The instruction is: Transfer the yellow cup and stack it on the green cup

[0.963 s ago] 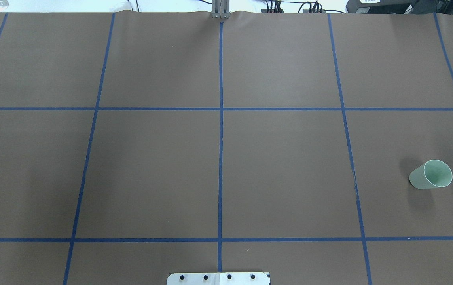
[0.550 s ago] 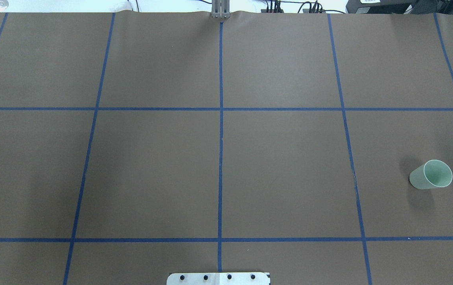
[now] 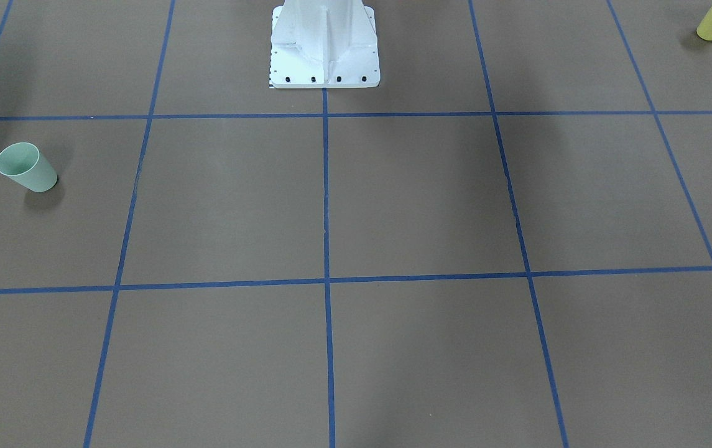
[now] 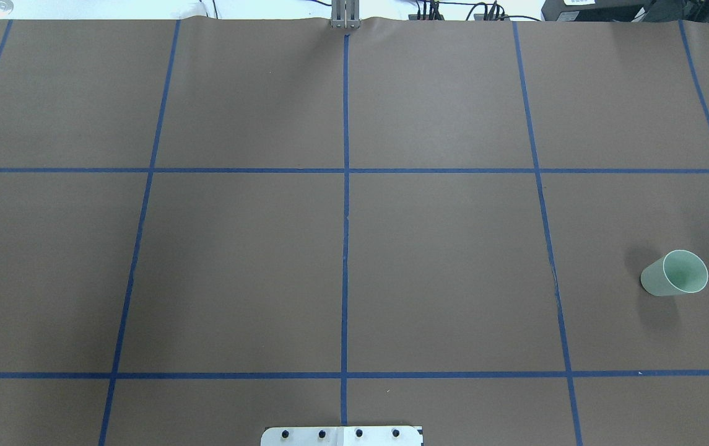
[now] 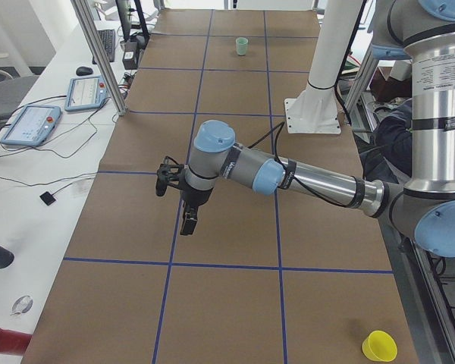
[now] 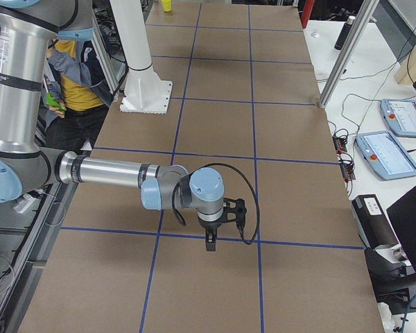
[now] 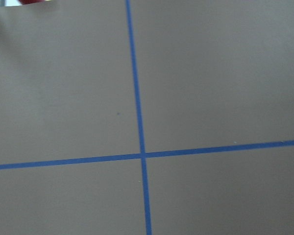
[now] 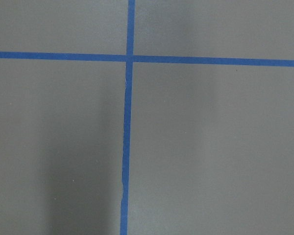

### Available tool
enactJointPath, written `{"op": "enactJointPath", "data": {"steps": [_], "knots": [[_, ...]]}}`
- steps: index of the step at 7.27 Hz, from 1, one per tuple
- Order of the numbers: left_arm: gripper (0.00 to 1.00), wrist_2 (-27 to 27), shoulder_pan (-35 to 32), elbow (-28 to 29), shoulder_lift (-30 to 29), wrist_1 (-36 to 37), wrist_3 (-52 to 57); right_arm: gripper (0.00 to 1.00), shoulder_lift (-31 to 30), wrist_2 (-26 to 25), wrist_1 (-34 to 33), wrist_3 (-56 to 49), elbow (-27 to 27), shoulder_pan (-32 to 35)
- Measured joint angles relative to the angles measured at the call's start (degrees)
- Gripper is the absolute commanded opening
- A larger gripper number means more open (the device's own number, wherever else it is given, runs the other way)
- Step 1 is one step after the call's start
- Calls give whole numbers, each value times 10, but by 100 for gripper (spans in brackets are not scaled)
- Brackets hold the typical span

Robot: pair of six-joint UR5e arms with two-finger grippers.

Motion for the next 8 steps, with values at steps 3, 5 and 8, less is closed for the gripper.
{"op": "enactJointPath", "data": {"steps": [3,5,8], "knots": [[100,168,1,-19,66,-5,-159,100,-4,2,-1,1,-3,0],[100,276,2,-20,128,-5,-260,100,-8,5,-2,6,-6,0],[100,347,5,-21,225,-6,-398,100,-10,13,-2,6,-10,-1]]}}
